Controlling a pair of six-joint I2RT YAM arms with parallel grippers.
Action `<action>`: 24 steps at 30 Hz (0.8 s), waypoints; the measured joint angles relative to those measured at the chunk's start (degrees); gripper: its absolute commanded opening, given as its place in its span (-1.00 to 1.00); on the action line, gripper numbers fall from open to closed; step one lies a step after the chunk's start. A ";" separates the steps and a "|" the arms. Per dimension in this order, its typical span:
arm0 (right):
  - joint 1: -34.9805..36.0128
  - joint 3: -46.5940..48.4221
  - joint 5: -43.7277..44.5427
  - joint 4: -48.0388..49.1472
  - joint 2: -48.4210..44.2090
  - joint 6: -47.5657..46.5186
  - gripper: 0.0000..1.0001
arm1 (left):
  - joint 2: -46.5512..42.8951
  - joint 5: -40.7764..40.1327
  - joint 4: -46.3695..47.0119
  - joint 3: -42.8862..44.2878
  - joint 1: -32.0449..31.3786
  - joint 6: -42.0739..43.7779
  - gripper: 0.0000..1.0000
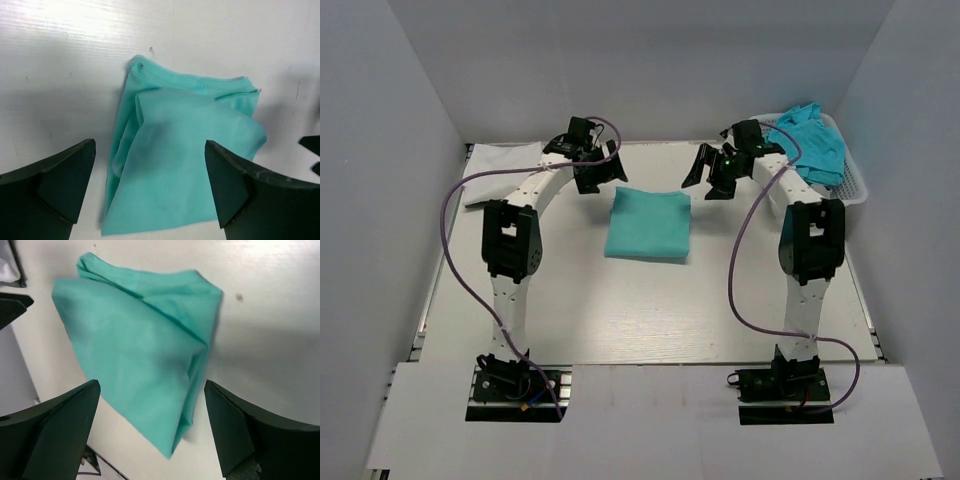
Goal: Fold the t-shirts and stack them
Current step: Fold the long partially folded tshirt into a neat square
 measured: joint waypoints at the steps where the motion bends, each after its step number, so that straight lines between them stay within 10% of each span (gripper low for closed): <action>1: 0.02 -2.62 2.16 0.70 -2.62 -0.04 0.81 | -1.81 -0.09 1.16 -2.95 0.15 0.11 1.00; 7: 1.77 -17.53 1.62 6.62 -16.17 -0.13 0.81 | -11.50 7.34 8.37 -19.41 -1.51 -0.66 1.00; 24: 11.08 -37.70 -1.62 21.51 -14.56 -2.29 0.81 | -19.56 14.60 19.93 -46.64 -6.19 -4.15 1.00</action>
